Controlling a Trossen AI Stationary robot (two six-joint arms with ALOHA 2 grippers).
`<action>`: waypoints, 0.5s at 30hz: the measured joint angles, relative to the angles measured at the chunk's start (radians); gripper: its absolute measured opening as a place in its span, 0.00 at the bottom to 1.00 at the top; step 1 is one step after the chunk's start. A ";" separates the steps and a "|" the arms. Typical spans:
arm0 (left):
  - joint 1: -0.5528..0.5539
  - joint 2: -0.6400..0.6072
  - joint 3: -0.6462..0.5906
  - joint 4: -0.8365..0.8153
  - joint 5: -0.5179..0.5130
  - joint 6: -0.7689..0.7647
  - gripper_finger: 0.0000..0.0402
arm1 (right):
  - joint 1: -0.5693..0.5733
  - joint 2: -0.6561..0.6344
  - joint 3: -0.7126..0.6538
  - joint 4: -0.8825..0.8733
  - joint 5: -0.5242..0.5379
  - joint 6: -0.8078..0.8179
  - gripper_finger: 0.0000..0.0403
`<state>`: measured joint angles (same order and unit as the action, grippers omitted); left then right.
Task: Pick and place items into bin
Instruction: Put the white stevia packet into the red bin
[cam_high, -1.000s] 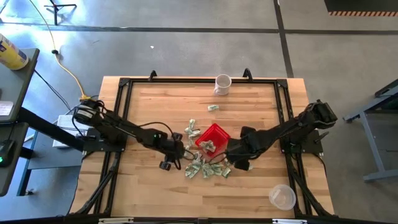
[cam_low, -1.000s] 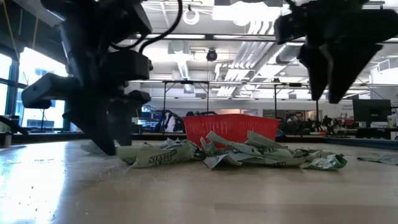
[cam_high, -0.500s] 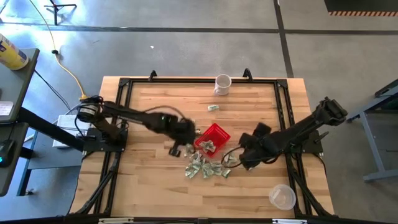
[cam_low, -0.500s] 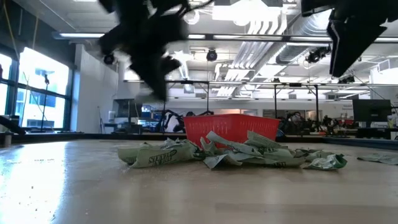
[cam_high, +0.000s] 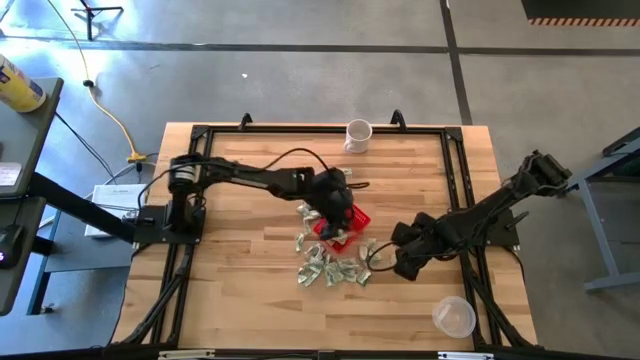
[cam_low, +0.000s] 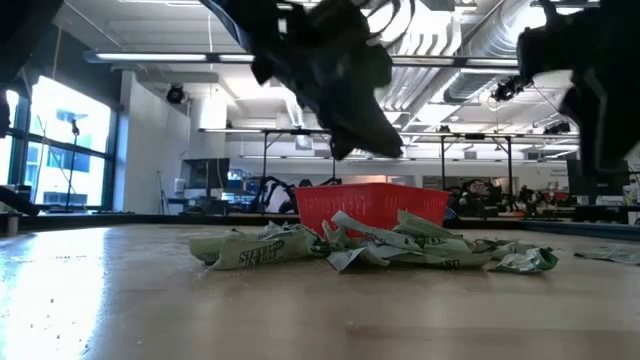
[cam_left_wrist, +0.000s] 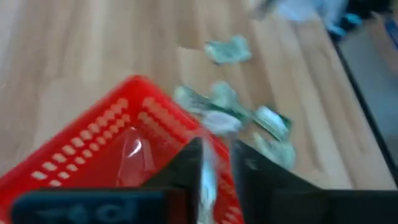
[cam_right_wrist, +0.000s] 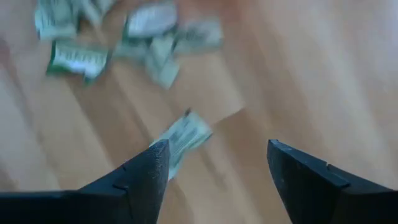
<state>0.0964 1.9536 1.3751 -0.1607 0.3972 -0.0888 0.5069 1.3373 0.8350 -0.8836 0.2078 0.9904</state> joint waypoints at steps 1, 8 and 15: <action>0.002 0.006 0.002 0.016 -0.015 -0.048 0.37 | 0.006 0.000 -0.012 0.010 -0.019 0.023 0.67; 0.009 -0.097 0.115 -0.261 -0.055 -0.087 0.66 | 0.046 0.018 -0.041 0.127 -0.041 0.185 0.77; -0.005 -0.224 0.082 -0.658 -0.291 0.087 0.65 | 0.059 0.124 -0.093 0.191 -0.037 0.282 0.78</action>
<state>0.0910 1.7295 1.4576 -0.8187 0.1063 -0.0021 0.5655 1.4617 0.7418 -0.6923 0.1704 1.2720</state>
